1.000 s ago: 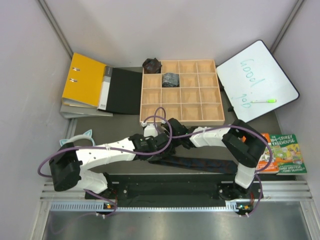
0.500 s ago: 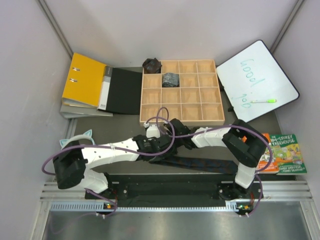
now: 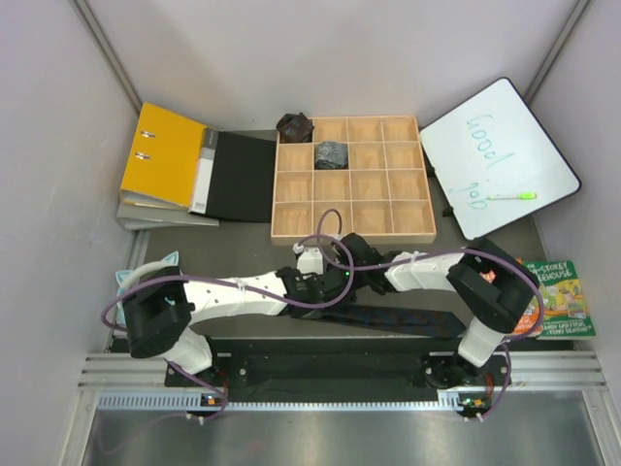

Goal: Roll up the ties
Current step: Roll the tie at the center of the board.

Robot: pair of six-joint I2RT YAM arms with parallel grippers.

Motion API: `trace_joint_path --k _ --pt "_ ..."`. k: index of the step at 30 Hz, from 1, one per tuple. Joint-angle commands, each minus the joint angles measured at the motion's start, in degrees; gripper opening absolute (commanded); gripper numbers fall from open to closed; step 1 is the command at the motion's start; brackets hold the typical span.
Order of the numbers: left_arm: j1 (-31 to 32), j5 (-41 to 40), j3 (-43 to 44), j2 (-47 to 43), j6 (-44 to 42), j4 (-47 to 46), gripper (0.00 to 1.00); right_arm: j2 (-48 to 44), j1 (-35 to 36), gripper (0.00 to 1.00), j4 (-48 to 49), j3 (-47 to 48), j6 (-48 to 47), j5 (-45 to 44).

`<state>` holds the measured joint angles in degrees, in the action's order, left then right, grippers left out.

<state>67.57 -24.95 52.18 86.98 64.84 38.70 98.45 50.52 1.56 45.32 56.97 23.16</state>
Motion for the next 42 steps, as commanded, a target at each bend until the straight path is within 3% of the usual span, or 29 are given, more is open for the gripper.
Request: trace_joint_path --k 1,5,15,19,25,30,36,42 --pt "1.16 3.07 1.52 2.40 0.64 -2.66 0.00 -7.65 -1.39 0.09 0.91 -0.41 -1.42 -0.65" --pt "1.60 2.89 2.13 3.28 0.03 -1.96 0.00 -11.87 -2.18 0.11 -5.15 -0.76 -3.62 -3.38" --pt "1.86 1.92 3.01 2.76 -1.20 -0.82 0.28 -19.61 -5.43 0.12 -12.02 -4.19 -6.78 -6.28" --pt "1.86 1.40 3.98 2.84 -1.56 0.24 0.45 -20.85 -5.96 0.12 -13.34 -4.36 -7.14 -6.81" --pt "1.95 1.04 5.29 1.88 -2.52 0.94 0.54 -21.90 -5.87 0.12 -14.22 -3.66 -7.22 -6.72" --pt "1.86 1.22 6.52 -1.01 -3.58 1.82 0.68 -22.60 -5.87 0.13 -14.22 -3.22 -7.22 -6.02" --pt "1.78 0.17 8.02 -6.28 -4.46 3.92 0.75 -24.09 -5.79 0.13 -11.59 -3.66 -5.12 -3.92" --pt "-0.94 0.16 3.81 -15.41 -5.25 3.93 0.78 -24.63 -4.38 0.13 -7.45 -4.89 -2.04 -1.98"
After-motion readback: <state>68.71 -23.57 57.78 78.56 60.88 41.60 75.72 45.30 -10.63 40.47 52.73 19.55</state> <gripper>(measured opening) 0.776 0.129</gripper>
